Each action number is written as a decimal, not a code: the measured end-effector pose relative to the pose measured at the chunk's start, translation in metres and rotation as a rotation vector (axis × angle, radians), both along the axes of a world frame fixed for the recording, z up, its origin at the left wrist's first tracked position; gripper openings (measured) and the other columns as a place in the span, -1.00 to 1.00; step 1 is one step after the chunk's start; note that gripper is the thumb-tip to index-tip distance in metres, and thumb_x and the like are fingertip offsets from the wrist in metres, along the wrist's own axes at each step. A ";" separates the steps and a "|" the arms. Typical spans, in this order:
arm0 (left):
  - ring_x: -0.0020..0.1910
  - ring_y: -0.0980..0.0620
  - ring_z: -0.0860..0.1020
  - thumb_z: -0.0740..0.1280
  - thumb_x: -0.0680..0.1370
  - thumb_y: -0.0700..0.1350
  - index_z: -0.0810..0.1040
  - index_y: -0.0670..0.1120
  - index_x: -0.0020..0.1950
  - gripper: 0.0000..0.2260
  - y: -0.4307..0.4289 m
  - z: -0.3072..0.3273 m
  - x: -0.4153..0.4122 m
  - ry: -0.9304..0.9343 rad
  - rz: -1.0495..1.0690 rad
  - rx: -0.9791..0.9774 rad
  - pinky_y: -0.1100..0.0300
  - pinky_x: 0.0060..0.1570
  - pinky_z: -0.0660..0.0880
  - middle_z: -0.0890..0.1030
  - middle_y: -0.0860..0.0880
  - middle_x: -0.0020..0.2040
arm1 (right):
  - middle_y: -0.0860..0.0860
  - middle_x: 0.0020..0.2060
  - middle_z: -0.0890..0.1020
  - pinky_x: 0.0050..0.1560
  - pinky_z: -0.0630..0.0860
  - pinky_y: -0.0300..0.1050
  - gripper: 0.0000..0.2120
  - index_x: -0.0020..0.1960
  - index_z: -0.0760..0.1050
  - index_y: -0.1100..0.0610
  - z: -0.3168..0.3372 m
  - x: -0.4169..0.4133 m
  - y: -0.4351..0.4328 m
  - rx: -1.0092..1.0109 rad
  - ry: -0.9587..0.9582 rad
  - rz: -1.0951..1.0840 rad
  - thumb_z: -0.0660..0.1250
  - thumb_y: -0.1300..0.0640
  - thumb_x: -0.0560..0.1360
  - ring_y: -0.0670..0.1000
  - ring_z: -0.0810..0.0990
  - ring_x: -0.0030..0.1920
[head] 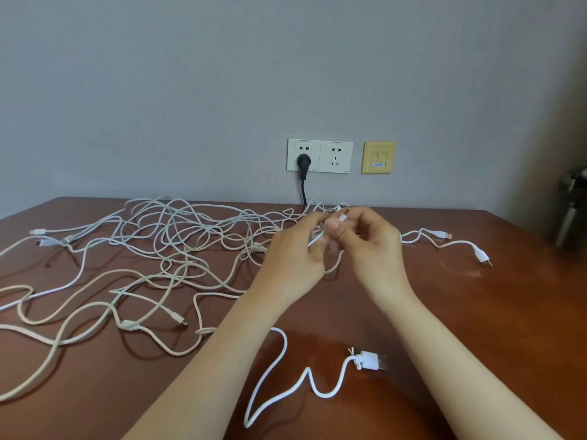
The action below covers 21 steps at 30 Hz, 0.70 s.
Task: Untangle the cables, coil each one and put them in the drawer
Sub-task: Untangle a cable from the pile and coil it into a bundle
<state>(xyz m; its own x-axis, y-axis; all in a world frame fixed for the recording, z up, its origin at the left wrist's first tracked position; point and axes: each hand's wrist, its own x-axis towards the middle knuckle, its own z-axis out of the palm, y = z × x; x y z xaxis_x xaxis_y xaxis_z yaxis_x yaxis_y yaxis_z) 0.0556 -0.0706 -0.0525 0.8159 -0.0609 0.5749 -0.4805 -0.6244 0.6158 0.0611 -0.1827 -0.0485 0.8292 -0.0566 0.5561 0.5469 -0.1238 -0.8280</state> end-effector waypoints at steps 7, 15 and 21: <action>0.05 0.03 0.58 0.22 0.59 -0.09 0.49 0.07 0.18 -0.80 -0.004 -0.003 0.002 0.101 -0.074 -0.198 0.13 0.05 0.47 0.66 0.05 0.00 | -0.06 -0.18 0.41 -0.19 0.38 -0.51 -0.76 -0.29 0.49 0.02 0.003 -0.004 0.005 0.023 -0.074 -0.059 0.40 0.32 0.42 -0.34 0.49 -0.28; 0.12 0.07 0.52 0.23 0.59 -0.13 0.50 -0.02 0.18 -0.82 0.000 -0.005 0.007 0.152 -0.082 -0.226 0.23 0.07 0.40 0.59 0.04 0.11 | -0.03 -0.26 0.56 -0.11 0.46 -0.32 -0.76 -0.31 0.40 0.10 -0.004 0.005 0.002 0.125 0.003 0.031 0.35 0.33 0.45 -0.16 0.54 -0.24; 0.06 0.07 0.51 0.10 0.61 -0.26 0.39 0.00 0.28 -0.71 -0.005 -0.004 0.005 0.154 -0.162 -0.295 0.25 0.06 0.41 0.54 0.03 0.12 | -0.14 -0.37 0.63 -0.13 0.47 -0.22 -0.79 -0.29 0.39 0.17 -0.003 0.003 0.005 0.340 0.128 0.223 0.26 0.34 0.49 -0.15 0.57 -0.29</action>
